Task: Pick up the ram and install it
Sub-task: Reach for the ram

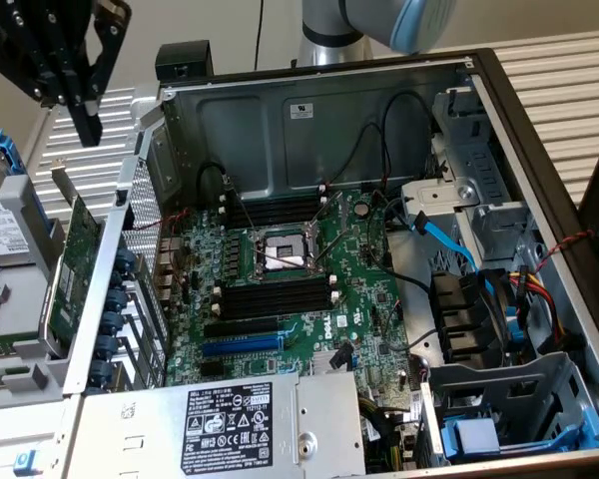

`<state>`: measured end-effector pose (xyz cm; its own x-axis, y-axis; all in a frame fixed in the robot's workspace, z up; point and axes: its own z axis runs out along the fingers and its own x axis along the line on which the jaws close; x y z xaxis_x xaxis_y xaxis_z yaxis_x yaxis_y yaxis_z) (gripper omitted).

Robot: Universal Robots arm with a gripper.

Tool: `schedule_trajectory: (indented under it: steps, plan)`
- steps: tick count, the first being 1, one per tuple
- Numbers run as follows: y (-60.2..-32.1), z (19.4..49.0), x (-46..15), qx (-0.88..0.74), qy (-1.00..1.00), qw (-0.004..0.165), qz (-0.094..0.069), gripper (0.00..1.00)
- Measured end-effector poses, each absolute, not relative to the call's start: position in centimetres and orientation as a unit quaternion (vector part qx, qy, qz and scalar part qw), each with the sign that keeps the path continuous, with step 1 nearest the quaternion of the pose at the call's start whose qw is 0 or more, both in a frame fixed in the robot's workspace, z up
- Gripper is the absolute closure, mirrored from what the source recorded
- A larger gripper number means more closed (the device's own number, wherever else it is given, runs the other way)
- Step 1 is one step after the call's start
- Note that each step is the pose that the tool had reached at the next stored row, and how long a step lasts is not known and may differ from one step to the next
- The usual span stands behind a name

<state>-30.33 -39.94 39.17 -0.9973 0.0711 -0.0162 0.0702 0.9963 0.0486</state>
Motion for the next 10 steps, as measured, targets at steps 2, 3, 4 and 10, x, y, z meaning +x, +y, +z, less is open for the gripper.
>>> schedule_trajectory:
  steps: [2,3,4,10]
  plan:
    - [-39.9,39.1,-31.2,0.035,0.999,0.008,0.024,0.89]
    - [-39.9,39.1,-31.7,0.035,0.999,0.008,0.024,0.89]
    - [-39.9,39.1,-32.2,0.035,0.999,0.008,0.024,0.89]
    - [-39.9,39.0,-34.9,0.035,0.999,0.008,0.024,0.89]
